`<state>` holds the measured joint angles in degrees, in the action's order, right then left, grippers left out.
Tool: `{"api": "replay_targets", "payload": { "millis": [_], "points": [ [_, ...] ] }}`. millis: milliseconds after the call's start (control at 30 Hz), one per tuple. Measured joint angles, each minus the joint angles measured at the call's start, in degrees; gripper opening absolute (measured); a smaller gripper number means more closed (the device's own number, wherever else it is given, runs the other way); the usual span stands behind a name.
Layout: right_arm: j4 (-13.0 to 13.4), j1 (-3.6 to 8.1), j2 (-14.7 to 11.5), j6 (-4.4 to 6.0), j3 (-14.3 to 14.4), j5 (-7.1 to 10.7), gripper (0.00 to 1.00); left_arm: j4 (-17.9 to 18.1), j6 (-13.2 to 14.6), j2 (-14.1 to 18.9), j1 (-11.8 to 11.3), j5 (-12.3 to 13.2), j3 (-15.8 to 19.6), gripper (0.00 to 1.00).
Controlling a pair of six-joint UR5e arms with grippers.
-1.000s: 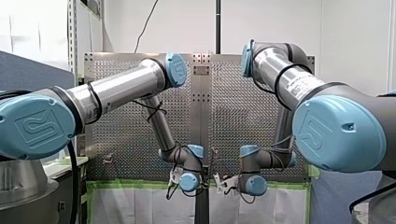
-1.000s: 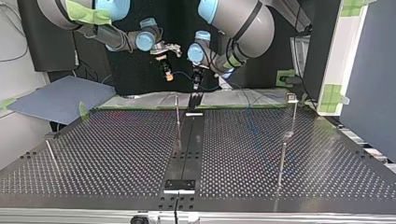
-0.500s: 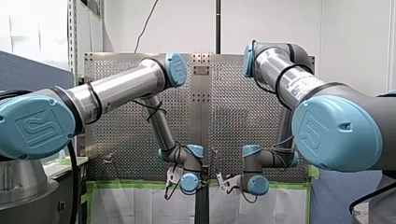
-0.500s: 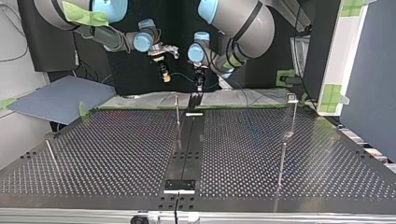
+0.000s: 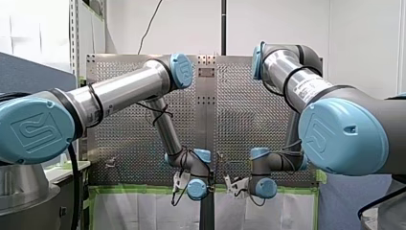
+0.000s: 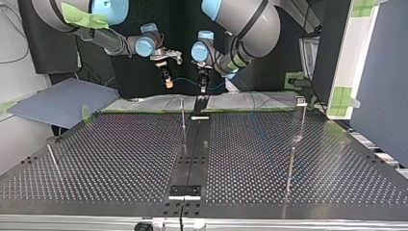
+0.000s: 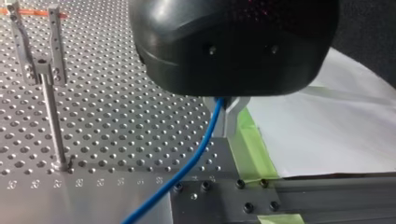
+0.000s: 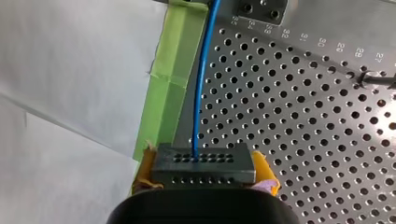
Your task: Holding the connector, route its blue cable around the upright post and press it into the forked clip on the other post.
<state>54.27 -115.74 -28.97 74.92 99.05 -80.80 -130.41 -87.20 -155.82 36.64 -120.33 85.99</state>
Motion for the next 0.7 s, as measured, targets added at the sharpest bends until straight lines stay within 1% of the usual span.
{"api": "replay_targets", "payload": {
  "millis": [200,400,533,700],
  "points": [
    [-0.12,0.02,-0.07,-0.29,-0.49,0.17,0.00,2.35,-0.81,0.14,0.18,-0.02,1.64,0.01],
    [-0.65,0.03,-0.43,-1.21,-0.51,-0.06,0.00,5.05,-2.20,1.47,0.12,0.45,4.09,0.01],
    [-0.98,0.00,-1.55,-1.47,-0.49,-0.23,0.00,6.82,-2.95,2.27,0.18,0.61,5.48,0.01],
    [-2.01,-0.11,-3.27,-1.55,-0.40,-0.63,0.00,8.83,-3.12,2.94,0.58,0.60,5.99,0.01]
  ]
}}
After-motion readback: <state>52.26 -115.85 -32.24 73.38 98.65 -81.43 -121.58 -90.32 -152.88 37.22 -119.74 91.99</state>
